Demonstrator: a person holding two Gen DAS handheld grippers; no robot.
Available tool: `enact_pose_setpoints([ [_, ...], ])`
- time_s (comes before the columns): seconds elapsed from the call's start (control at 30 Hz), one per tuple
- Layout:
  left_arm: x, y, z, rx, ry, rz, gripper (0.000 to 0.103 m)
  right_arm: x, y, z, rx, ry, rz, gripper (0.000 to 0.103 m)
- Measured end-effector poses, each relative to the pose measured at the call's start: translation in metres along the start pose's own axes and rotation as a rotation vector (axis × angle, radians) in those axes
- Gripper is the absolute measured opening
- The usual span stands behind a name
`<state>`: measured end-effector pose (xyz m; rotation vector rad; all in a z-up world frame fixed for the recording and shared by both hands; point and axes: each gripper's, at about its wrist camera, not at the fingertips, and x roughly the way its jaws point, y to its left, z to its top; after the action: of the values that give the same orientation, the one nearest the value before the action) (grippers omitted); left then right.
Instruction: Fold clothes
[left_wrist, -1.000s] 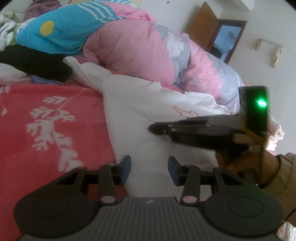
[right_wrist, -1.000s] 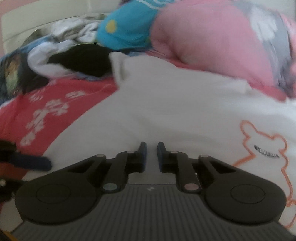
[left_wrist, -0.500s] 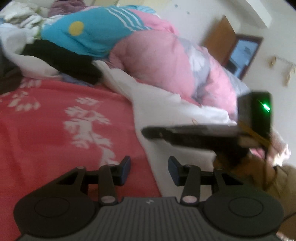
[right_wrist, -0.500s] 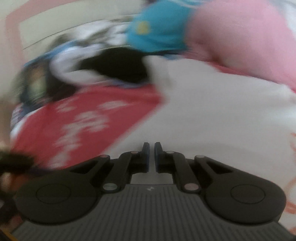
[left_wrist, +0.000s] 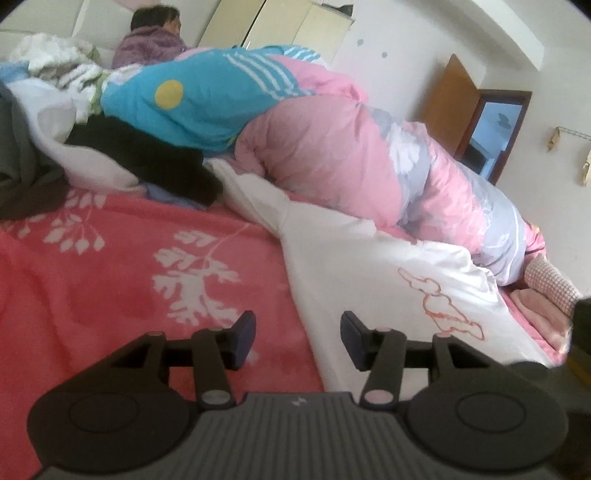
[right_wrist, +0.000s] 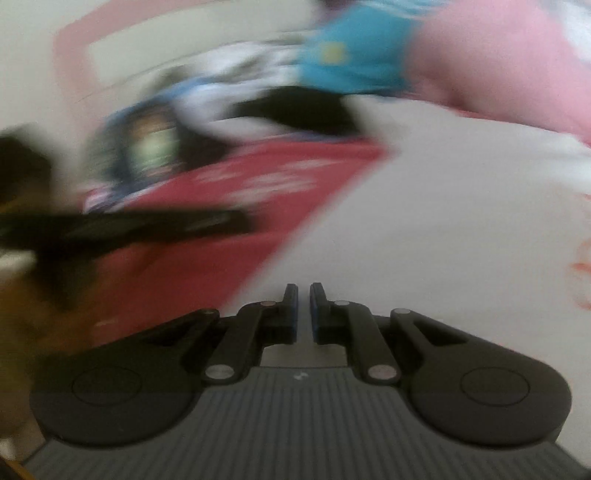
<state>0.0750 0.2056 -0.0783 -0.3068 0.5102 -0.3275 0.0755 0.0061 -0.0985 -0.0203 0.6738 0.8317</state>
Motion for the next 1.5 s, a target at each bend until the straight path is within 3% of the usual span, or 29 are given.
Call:
enact_pose_setpoints([
  [0.1,-0.002,-0.007,-0.001,0.028,-0.021,-0.023,0.052,-0.025,0.017,-0.003,-0.101,-0.04,-0.026,0.006],
  [0.2,-0.002,-0.016,-0.003,0.048,-0.023,-0.066,0.052,-0.051,-0.02,-0.002,0.071,-0.096,-0.164,0.008],
  [0.3,-0.001,-0.024,-0.005,0.066,-0.017,-0.111,0.053,-0.058,-0.042,-0.014,0.155,-0.054,-0.298,0.008],
  [0.4,0.002,-0.033,-0.007,0.083,-0.005,-0.132,0.054,-0.054,-0.022,-0.034,0.137,-0.023,-0.167,0.008],
  [0.5,0.007,-0.041,-0.009,0.099,0.003,-0.139,0.055,-0.061,0.01,-0.048,0.026,-0.005,0.003,0.007],
  [0.57,0.01,-0.046,-0.01,0.108,0.01,-0.145,0.056,-0.081,0.004,-0.046,0.009,-0.05,-0.003,0.006],
  [0.63,0.013,-0.05,-0.012,0.12,0.019,-0.149,0.056,-0.1,-0.024,-0.041,0.085,-0.105,-0.086,0.006],
  [0.73,0.017,-0.055,-0.015,0.137,0.034,-0.157,0.056,-0.134,-0.082,-0.039,0.245,-0.19,-0.282,0.008],
  [0.83,0.021,-0.062,-0.017,0.154,0.044,-0.166,0.056,-0.153,-0.119,-0.054,0.328,-0.187,-0.372,0.008],
  [0.93,0.024,-0.068,-0.019,0.169,0.051,-0.177,0.057,-0.147,-0.108,-0.079,0.297,-0.103,-0.291,0.008],
  [1.1,0.033,-0.078,-0.023,0.192,0.078,-0.19,0.058,-0.154,-0.062,-0.1,0.205,-0.087,-0.056,0.008],
  [1.2,0.038,-0.084,-0.025,0.203,0.091,-0.193,0.058,-0.175,-0.07,-0.097,0.211,-0.114,-0.06,0.008],
  [1.33,0.041,-0.088,-0.026,0.212,0.097,-0.193,0.058,-0.182,-0.102,-0.08,0.304,-0.213,-0.151,0.008],
  [1.43,0.044,-0.09,-0.026,0.21,0.102,-0.187,0.058,-0.157,-0.102,-0.071,0.284,-0.222,-0.128,0.009],
  [1.5,0.045,-0.09,-0.026,0.208,0.103,-0.185,0.058,-0.14,-0.093,-0.072,0.249,-0.181,-0.081,0.008],
])
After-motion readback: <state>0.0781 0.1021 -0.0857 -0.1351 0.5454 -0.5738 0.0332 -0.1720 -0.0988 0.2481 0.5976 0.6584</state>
